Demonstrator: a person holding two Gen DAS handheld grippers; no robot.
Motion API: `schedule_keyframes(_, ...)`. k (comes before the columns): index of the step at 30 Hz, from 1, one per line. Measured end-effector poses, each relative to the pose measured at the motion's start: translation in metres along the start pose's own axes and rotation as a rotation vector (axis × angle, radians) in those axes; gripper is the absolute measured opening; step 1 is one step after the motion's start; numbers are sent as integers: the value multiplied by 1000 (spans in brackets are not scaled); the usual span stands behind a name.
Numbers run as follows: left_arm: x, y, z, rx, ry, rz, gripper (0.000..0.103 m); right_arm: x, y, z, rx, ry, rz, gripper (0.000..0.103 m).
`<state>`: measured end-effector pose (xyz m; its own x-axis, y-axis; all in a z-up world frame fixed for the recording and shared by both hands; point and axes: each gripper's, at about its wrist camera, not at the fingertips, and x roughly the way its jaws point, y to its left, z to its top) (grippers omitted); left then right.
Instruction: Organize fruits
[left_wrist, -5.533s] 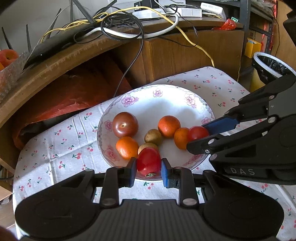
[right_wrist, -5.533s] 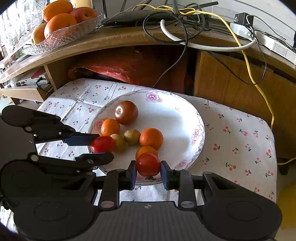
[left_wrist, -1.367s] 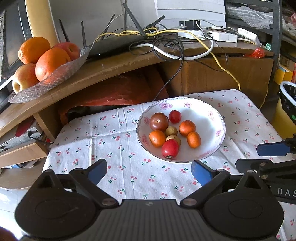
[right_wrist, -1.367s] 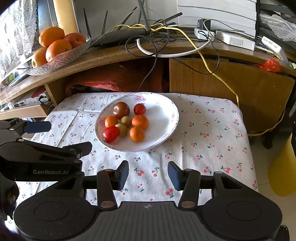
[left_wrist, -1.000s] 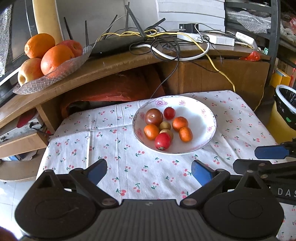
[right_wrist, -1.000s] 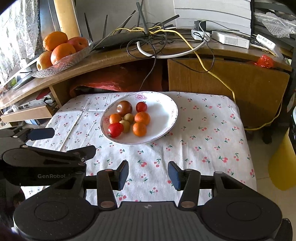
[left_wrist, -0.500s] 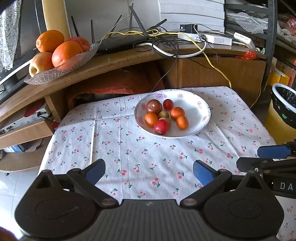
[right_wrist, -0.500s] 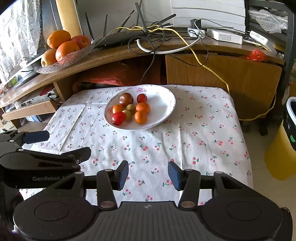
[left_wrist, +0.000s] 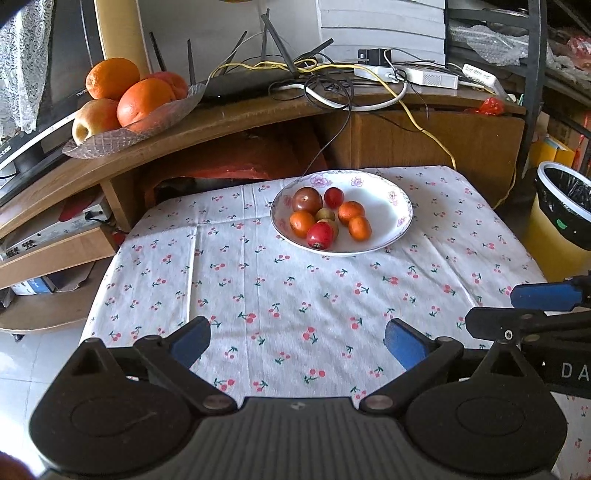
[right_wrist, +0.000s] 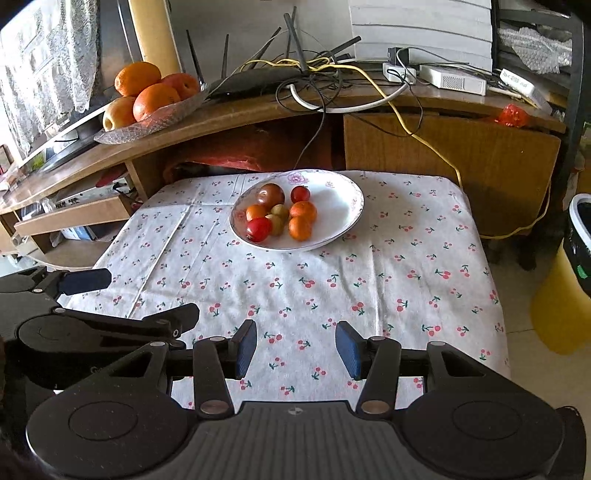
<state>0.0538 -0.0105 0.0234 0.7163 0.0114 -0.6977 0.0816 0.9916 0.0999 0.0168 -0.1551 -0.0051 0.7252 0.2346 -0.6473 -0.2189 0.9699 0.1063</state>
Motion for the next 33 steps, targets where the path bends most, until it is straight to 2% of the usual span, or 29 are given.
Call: schedule_keyframes(33,-22,-3,-24,9,-1,45,103,-17,14,-21,-13,5,-23,45)
